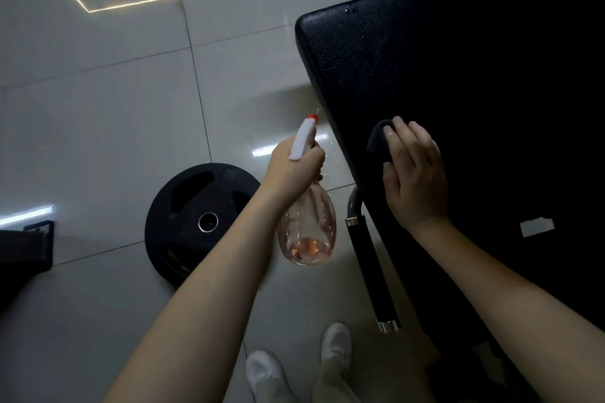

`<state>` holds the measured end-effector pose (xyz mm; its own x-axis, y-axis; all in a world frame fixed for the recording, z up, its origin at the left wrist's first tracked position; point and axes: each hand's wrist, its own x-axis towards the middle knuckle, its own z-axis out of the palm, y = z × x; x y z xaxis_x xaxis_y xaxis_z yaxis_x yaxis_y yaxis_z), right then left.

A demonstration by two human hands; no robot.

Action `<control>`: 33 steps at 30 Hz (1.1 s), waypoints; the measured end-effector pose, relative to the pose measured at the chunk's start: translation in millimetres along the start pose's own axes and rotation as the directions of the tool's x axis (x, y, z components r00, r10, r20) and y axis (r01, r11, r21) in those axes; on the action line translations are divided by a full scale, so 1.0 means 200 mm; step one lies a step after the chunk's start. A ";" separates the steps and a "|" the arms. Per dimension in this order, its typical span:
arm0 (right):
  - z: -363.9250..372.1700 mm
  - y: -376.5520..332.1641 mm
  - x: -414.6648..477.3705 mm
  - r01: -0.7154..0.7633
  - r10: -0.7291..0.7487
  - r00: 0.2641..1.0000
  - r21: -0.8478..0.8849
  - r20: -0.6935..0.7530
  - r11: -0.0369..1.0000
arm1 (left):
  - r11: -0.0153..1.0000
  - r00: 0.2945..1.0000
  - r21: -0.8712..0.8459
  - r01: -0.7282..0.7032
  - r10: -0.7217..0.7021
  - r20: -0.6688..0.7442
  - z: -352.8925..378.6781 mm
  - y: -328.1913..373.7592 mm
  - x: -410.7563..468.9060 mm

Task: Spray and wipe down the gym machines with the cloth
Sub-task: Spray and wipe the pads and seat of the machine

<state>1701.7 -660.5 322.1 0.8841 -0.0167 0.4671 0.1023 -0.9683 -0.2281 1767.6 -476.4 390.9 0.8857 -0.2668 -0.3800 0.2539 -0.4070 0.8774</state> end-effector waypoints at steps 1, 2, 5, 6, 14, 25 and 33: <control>0.00 0.00 0.00 0.003 -0.003 1.000 0.001 0.001 1.000 | 1.000 1.000 0.009 -0.010 0.010 0.001 0.00 0.00 0.01; 0.00 0.00 0.00 0.005 -0.005 1.000 -0.003 0.004 1.000 | 0.999 1.000 0.025 -0.023 0.023 0.006 -0.01 -0.01 0.02; 0.00 -0.01 0.01 -0.009 0.009 1.000 -0.008 0.002 1.000 | 0.999 1.000 0.037 -0.021 0.021 0.004 -0.01 -0.04 0.02; 0.00 -0.03 0.02 -0.019 0.019 1.000 0.001 -0.019 1.000 | 0.999 1.000 0.028 -0.016 0.016 0.003 -0.02 -0.05 0.02; 0.08 -0.22 0.48 0.368 -0.353 0.928 -0.149 0.118 0.918 | 1.000 1.000 0.010 0.014 -0.014 -0.026 -0.10 -0.16 -0.02; 0.07 -0.34 0.33 0.837 -0.330 0.496 -0.341 0.803 0.429 | 1.000 0.999 0.004 0.016 -0.016 -0.030 -0.17 -0.20 -0.07; -0.04 -0.37 0.06 0.872 -0.209 0.397 -0.297 0.894 0.389 | 0.998 0.999 -0.040 0.046 -0.046 0.004 -0.20 -0.22 -0.11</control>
<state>1700.7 -590.8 350.4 0.7372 0.4188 -0.5303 0.6757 -0.4648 0.5722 1753.0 -418.5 372.4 0.8713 -0.2512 -0.4215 0.3102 -0.3836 0.8699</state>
